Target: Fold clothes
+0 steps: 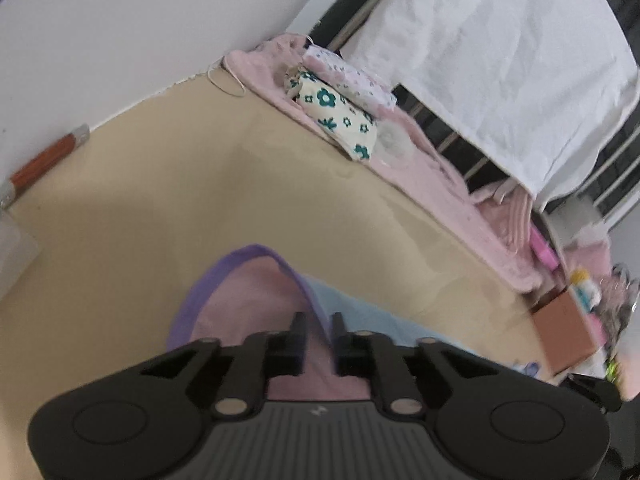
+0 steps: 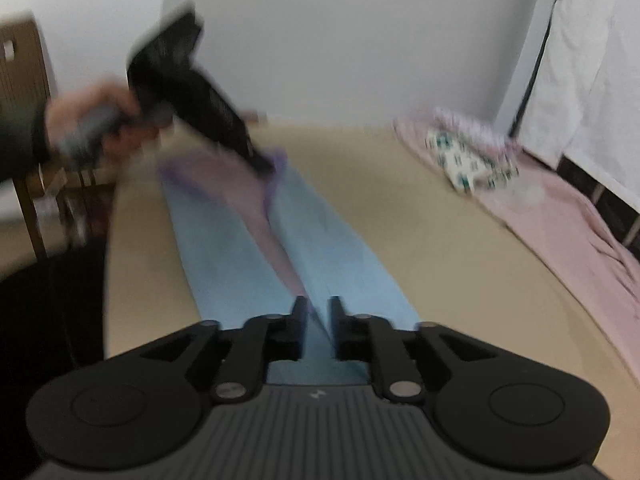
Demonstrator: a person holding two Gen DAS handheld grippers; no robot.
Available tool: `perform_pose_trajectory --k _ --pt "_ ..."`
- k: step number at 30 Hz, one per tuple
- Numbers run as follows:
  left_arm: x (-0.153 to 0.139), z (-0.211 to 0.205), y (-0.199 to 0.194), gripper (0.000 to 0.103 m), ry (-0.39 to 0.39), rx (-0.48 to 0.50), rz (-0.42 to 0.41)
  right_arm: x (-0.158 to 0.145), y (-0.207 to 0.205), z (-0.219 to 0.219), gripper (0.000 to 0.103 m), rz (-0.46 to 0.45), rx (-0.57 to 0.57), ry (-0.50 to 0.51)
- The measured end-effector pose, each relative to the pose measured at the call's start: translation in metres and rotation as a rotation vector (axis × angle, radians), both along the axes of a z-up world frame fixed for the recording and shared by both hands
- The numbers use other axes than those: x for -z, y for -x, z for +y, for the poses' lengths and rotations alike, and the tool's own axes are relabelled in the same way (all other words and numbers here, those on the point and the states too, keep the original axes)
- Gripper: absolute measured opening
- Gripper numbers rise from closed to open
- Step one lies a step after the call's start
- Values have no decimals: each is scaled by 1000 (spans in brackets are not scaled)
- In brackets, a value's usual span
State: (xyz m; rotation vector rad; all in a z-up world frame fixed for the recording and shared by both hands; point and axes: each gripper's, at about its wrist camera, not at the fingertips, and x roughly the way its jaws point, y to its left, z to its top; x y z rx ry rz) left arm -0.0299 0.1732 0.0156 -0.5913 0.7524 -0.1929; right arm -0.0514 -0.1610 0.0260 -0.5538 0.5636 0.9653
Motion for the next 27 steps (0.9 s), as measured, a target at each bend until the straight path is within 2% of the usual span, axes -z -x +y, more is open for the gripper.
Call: perform_pose_trajectory --k 1,4,6,7,8,9,13,15,16,17,19,20,23,25,27 --pt "-1 0 -2 25 4 -5 -2 1 -1 6 38 2 -1 -9" --pt "-8 -9 -10 25 -49 2 -26 2 -2 22 34 10 -4 -35" --pt "-10 -15 -15 25 -91 -2 -32 4 -3 33 19 14 -7 -53" --pt "-9 -17 -17 15 -116 -9 -28 4 -4 39 13 17 -8 -61" --pt "-8 -18 -18 0 -122 -9 -27 5 -4 44 0 19 -9 -70" --pt "-7 -18 -18 0 -127 -9 -27 6 -5 50 0 22 -10 -79" --pt "-4 -14 -13 2 -155 -42 -22 5 -1 61 0 44 -31 -117" --pt "-6 -14 -6 12 -190 -67 -20 7 4 57 3 38 -24 -109" --pt "-11 -17 2 27 -212 -62 -28 7 7 52 4 21 -13 -94" --pt "-18 -21 11 38 -236 -39 -59 8 11 46 6 4 -2 -79" --pt "-31 -36 35 43 -282 67 -149 5 19 23 22 -33 22 -88" --pt "-34 -44 44 46 -294 131 -177 2 23 6 39 -48 55 -104" --pt "-29 -70 56 52 -327 325 -164 2 21 -50 38 -32 228 -126" --pt "-21 -80 53 51 -339 361 -137 3 20 -79 36 -14 342 -164" --pt "-14 -84 48 50 -341 368 -112 5 21 -95 36 5 400 -194"
